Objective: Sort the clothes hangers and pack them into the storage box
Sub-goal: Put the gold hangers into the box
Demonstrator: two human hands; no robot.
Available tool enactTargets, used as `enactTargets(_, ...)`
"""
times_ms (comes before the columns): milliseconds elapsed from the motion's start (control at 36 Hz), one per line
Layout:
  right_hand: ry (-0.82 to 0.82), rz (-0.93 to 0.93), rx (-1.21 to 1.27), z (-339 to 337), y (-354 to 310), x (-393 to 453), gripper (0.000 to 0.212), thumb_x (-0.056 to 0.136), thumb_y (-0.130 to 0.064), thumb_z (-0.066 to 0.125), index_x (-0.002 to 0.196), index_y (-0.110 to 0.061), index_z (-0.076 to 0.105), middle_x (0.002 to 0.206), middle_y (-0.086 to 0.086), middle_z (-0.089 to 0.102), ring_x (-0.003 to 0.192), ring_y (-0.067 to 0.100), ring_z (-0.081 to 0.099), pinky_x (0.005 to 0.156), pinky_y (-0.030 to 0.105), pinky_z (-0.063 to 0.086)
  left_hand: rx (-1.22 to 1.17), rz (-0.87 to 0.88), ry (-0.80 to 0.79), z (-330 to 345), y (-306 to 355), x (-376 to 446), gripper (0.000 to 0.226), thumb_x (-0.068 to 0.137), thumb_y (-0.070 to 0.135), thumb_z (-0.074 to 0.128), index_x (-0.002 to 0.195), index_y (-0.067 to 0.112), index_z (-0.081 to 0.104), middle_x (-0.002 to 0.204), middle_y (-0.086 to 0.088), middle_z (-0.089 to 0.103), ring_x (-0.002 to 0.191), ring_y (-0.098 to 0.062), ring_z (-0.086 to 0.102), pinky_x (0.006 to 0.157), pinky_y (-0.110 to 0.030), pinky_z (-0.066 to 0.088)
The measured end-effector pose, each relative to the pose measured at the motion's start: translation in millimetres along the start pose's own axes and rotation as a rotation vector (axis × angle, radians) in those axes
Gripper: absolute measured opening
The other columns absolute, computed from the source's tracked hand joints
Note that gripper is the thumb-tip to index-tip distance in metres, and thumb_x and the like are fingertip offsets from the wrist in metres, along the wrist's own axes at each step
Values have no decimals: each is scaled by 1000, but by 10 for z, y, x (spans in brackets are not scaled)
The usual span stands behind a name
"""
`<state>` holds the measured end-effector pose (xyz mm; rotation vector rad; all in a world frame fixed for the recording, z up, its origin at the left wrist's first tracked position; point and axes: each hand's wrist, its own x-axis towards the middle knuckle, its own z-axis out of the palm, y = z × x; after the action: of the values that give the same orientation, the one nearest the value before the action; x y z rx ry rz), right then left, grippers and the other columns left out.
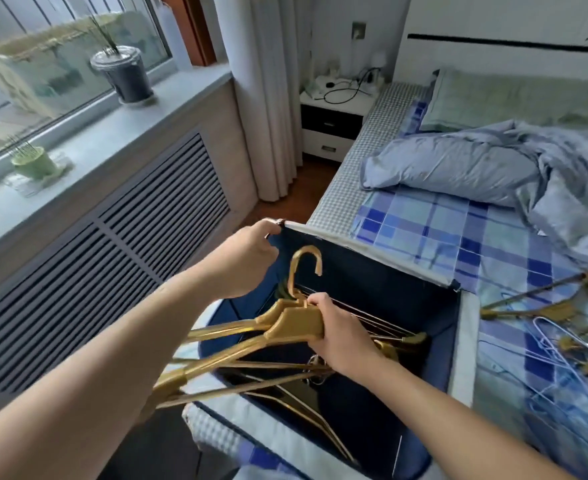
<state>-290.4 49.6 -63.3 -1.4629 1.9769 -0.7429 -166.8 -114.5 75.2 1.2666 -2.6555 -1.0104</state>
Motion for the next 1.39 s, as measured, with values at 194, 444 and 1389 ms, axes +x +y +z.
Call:
enactTargets(194, 8, 490, 441, 484, 720, -12, 46, 89, -13, 69, 119, -35, 42, 105, 2, 63, 92, 19, 67, 73, 31, 58, -103, -158, 324, 214, -853, -386, 34, 96, 13, 53, 122, 30, 68, 124, -5, 59, 120, -28, 57, 100, -43, 49)
enactTargets(444, -171, 712, 117, 908, 1307, -223, 48, 90, -13, 67, 127, -29, 40, 112, 2, 65, 98, 22, 65, 88, 43, 57, 104, -511, 216, 848, -1536, -993, 59, 101, 37, 56, 155, 23, 39, 164, -17, 24, 152, -33, 19, 124, -46, 18)
enactTargets(1389, -831, 730, -417, 1858, 1220, 130, 71, 88, -39, 70, 144, -8, 38, 127, 11, 58, 108, 27, 61, 84, 37, 51, 463, -412, 84, 1187, -1740, -1171, 65, 102, 55, 33, 161, 28, 22, 165, -21, 14, 152, -43, 11, 121, -55, 19)
